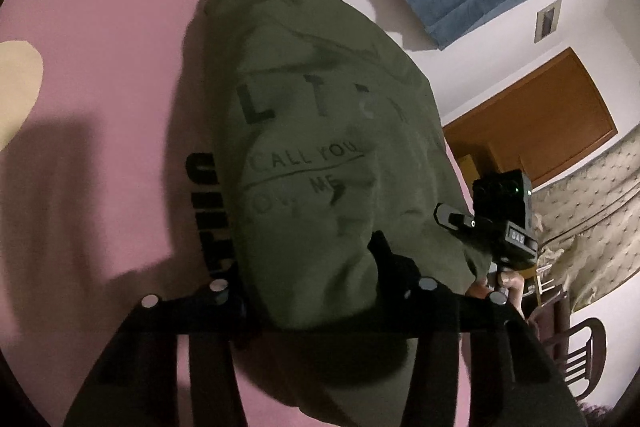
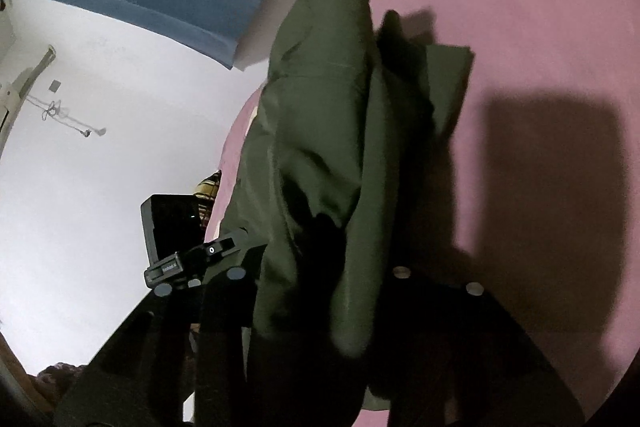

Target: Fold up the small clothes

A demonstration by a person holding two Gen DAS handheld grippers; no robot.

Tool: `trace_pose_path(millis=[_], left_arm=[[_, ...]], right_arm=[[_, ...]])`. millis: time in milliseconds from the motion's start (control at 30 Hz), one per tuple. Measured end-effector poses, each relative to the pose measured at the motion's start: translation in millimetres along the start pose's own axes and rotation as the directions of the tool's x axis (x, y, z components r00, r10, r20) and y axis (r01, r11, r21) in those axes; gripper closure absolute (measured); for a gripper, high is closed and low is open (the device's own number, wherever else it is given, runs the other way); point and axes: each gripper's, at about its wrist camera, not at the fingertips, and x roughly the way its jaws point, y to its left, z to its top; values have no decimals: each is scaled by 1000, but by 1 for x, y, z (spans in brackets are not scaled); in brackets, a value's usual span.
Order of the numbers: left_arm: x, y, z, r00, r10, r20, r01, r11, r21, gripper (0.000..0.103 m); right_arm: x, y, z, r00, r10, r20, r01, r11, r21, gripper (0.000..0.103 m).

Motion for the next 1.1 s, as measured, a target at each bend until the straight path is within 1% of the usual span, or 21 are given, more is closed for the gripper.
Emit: trace_pose_path(millis=[100,200,333,500,567,600,733,833,900,967,1000,1100], left_arm=[[-8,0,1,1000,7,12,-7,1000,-5,57],[-23,-1,-3,999,23,37,-23,1000,5,59],[-41,1,-5,998,48,44,-48,999,-2,59],[-59,2,-15,995,73,63,-71,997,-29,59],[-66,5,-24,994,84,72,-81,996,-42,59],[-63,0,-21,993,89,75,-86,995,-43,59],[-71,10,-33,992,97,78,-93,995,-44,59],[-67,14,-37,991,105,78,-101,994,-45,59],[-64,15,-39,990,113,83,-112,993,-26,58],[-62,18,-39,991,106,85,-105,994,-21,58],[-63,21,-40,991,101,85,-100,995,-21,57],[-64,25,-41,993,88,83,-87,996,-21,56]], right_arm=[[-2,8,0,1000,-7,9,7,1000,-26,74],[-5,15,1,1000,4,14,-4,999,-52,75],[1,24,2,1000,18,10,-17,997,-71,76],[7,27,-1,999,42,-25,-44,995,-90,76],[10,27,-4,998,47,-42,-51,995,-91,76],[14,28,-5,998,50,-47,-54,994,-92,76],[19,19,-9,995,64,-72,-69,995,-76,76],[20,8,-10,995,66,-70,-71,995,-65,76],[16,1,-9,995,79,-66,-82,996,-44,76],[17,-5,-5,993,95,-63,-97,995,-36,76],[22,-1,-5,993,99,-63,-101,994,-31,76],[21,-5,-5,992,107,-66,-108,994,-19,75]])
